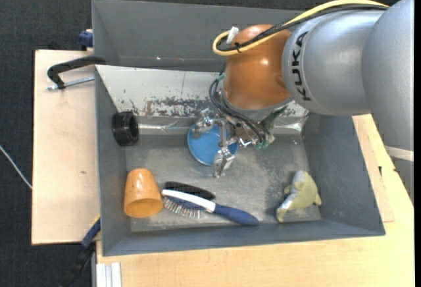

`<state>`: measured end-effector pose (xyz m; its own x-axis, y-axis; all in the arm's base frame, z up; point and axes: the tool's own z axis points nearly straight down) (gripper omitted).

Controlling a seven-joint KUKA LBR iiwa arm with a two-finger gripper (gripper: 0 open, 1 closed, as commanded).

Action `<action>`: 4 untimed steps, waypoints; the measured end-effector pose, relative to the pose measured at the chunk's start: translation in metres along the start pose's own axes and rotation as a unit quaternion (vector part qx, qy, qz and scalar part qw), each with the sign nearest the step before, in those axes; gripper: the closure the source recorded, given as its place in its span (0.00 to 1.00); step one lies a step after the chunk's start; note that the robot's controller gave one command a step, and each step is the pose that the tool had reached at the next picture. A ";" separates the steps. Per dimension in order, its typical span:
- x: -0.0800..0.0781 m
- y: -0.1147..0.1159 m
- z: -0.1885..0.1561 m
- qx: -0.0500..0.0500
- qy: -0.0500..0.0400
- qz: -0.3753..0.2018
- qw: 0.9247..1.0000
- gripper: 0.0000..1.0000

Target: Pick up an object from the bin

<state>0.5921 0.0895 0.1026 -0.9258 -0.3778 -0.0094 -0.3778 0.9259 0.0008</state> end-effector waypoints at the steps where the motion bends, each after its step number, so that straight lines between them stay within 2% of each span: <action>1: 0.004 -0.011 -0.004 0.001 0.001 0.061 0.998 0.00; 2: 0.000 -0.010 0.029 0.000 0.002 0.120 0.993 0.00; 3: -0.001 -0.009 0.028 0.001 0.003 0.120 0.993 0.00; 4: 0.002 -0.008 0.027 -0.001 0.015 0.119 0.993 1.00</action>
Offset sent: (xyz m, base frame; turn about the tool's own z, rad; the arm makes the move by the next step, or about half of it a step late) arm -0.0007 -0.0130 0.0023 0.1221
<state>0.5932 0.0816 0.0761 -0.9888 -0.1479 0.0207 -0.1478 0.9890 0.0024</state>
